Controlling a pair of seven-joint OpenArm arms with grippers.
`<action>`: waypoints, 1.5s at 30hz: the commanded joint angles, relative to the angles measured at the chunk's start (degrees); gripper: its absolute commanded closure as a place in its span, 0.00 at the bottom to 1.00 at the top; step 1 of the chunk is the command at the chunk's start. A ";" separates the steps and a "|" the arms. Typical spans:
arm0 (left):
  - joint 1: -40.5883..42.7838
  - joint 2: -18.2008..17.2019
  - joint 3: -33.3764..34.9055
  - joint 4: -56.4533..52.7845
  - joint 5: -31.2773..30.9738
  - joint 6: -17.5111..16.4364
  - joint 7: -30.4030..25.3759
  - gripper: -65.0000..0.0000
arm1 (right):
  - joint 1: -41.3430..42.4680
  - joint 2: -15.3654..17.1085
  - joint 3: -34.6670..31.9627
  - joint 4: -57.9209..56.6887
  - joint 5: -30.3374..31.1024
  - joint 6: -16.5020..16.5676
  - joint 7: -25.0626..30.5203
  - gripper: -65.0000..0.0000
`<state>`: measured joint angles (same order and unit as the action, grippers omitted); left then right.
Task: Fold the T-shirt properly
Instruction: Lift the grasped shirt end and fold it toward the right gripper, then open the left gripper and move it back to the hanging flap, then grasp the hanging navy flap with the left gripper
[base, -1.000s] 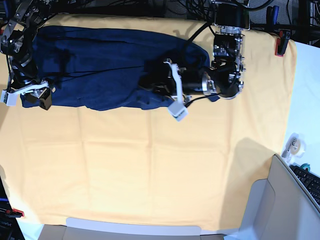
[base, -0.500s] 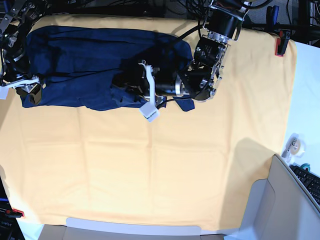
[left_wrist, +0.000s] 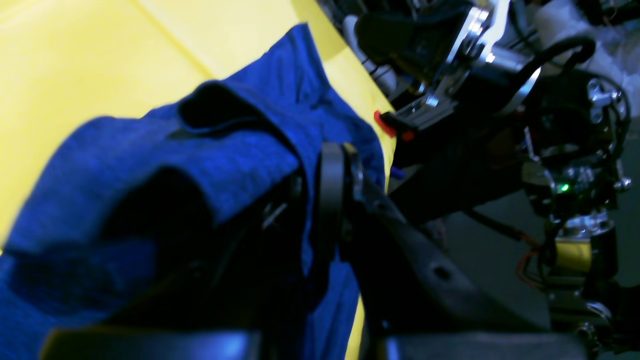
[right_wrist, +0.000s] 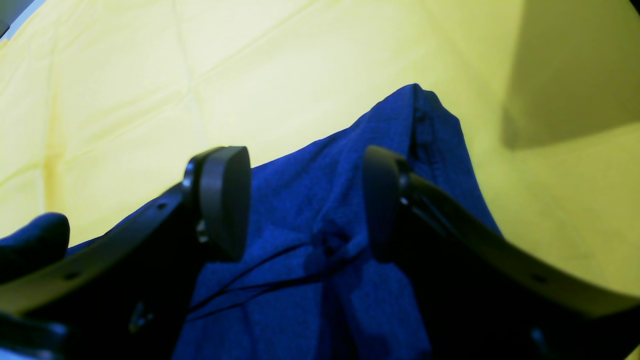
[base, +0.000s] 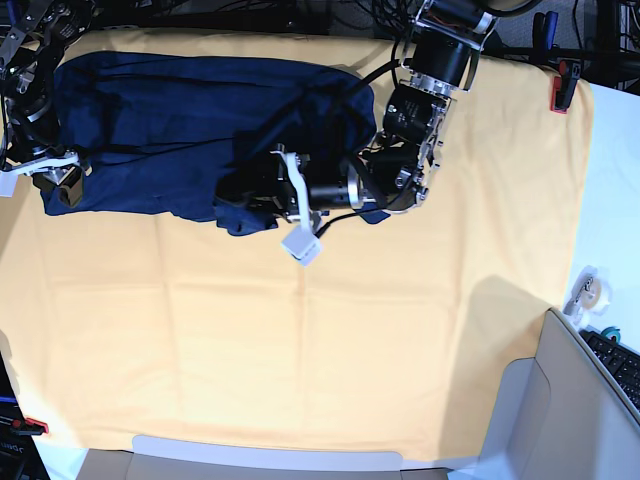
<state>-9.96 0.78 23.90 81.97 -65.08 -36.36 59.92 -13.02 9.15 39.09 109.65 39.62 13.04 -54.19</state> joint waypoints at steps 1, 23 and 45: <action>-0.81 1.03 1.46 0.71 -1.51 -0.34 -1.15 1.00 | 0.22 0.57 0.16 0.90 0.69 0.28 1.32 0.46; 1.03 -5.39 -12.87 8.09 -1.95 0.45 5.00 0.60 | 0.05 0.39 -0.10 0.64 0.60 0.28 1.32 0.46; 4.02 -7.68 -33.97 -4.48 -1.43 9.15 12.21 0.60 | 0.58 0.39 -0.19 -2.26 0.96 0.28 1.40 0.46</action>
<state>-5.78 -6.57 -10.02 76.71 -65.34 -26.98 71.57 -12.69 8.67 38.70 106.32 39.81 13.06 -54.17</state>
